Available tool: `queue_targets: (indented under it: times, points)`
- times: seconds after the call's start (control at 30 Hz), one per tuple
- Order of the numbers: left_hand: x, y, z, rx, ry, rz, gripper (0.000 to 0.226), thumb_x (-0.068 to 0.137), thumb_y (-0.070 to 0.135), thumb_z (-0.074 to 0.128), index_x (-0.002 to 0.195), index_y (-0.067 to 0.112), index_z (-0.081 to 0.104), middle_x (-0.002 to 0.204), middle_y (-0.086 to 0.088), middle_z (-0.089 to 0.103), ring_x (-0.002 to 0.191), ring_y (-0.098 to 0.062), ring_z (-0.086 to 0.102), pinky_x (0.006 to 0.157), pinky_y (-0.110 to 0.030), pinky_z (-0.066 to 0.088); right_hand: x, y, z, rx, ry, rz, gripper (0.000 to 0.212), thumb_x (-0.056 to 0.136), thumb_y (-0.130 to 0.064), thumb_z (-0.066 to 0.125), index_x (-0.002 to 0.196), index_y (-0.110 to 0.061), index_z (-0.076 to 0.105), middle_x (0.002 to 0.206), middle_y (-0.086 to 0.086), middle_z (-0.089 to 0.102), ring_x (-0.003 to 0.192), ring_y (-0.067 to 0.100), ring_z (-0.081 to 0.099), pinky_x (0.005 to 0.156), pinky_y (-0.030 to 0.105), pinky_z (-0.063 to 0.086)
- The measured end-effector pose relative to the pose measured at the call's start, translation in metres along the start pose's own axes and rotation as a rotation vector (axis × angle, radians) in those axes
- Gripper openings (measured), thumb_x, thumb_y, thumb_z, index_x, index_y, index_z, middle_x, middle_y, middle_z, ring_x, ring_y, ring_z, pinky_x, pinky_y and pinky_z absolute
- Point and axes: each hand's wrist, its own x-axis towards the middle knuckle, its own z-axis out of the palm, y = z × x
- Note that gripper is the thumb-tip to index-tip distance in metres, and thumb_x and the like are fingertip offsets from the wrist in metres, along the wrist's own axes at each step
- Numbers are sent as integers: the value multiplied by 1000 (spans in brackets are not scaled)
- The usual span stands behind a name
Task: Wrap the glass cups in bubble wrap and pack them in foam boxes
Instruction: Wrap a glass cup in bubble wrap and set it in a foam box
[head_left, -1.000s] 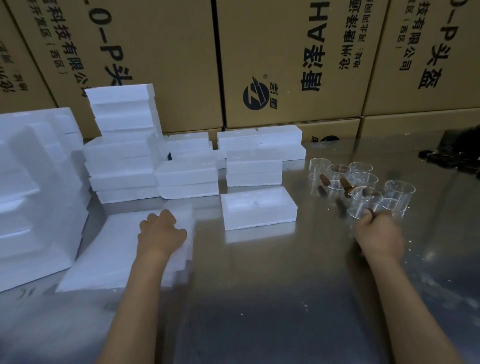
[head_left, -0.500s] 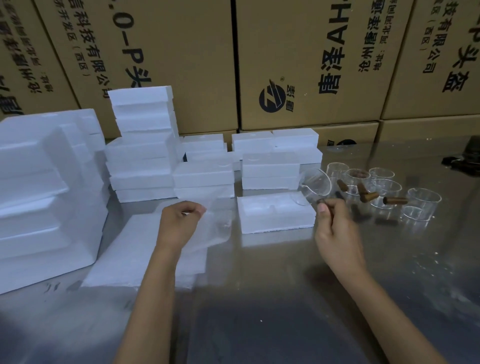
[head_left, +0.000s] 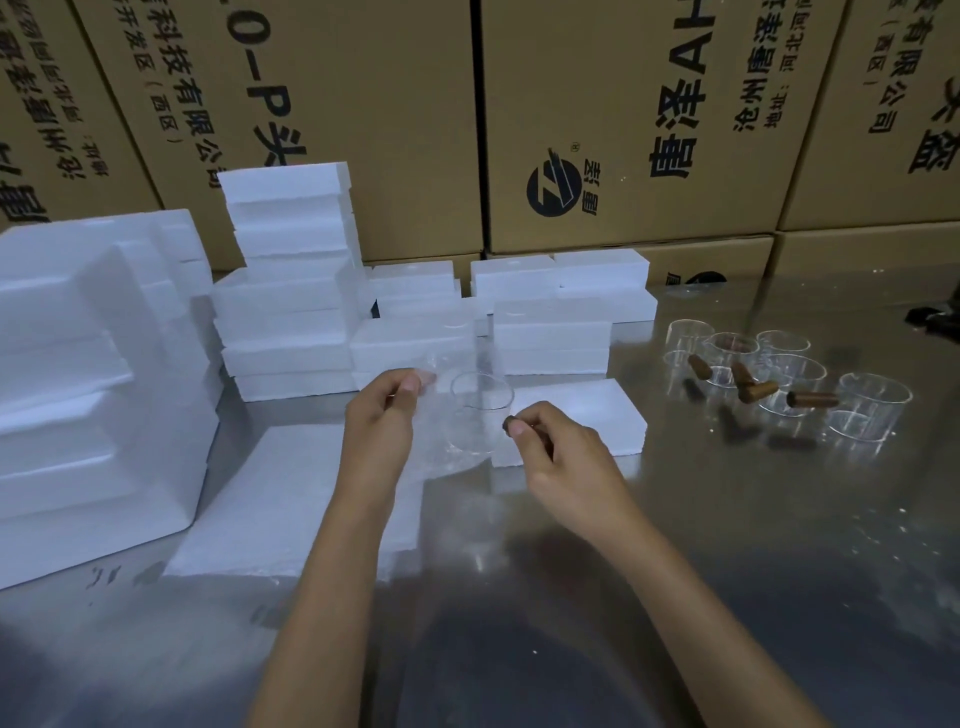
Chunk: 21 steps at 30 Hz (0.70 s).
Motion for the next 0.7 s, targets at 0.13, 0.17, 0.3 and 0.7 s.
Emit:
queue_targets:
  times: [0.13, 0.17, 0.3, 0.7]
  points:
    - [-6, 8, 4, 6, -129, 56, 26, 103, 16, 49, 91, 22, 72, 79, 28, 65, 68, 8, 53, 69, -11, 40, -2, 4, -1, -47, 54, 53, 22, 100, -38, 47, 89, -23, 58, 61, -8, 55, 62, 10, 50, 58, 30, 34]
    - [-8, 11, 6, 11, -179, 70, 27, 103, 15, 50, 90, 22, 72, 81, 27, 66, 68, 9, 53, 67, -7, 40, -4, 4, -1, -69, 59, 55, 22, 100, -39, 47, 89, -23, 59, 63, -6, 56, 63, 11, 51, 58, 30, 35]
    - [-16, 16, 12, 37, -321, 94, 29, 103, 12, 49, 92, 24, 73, 85, 24, 68, 70, 6, 53, 64, -6, 40, -4, 2, -4, 14, 120, 78, 23, 100, -37, 49, 88, -22, 62, 57, -10, 55, 58, 10, 48, 57, 28, 36]
    - [-35, 34, 24, 110, -553, 219, 23, 99, 5, 55, 102, 17, 74, 103, 9, 75, 99, -9, 67, 86, -21, 49, -6, 0, -12, -47, 50, 67, 27, 99, -35, 50, 75, -24, 58, 55, -10, 54, 55, 6, 48, 53, 24, 32]
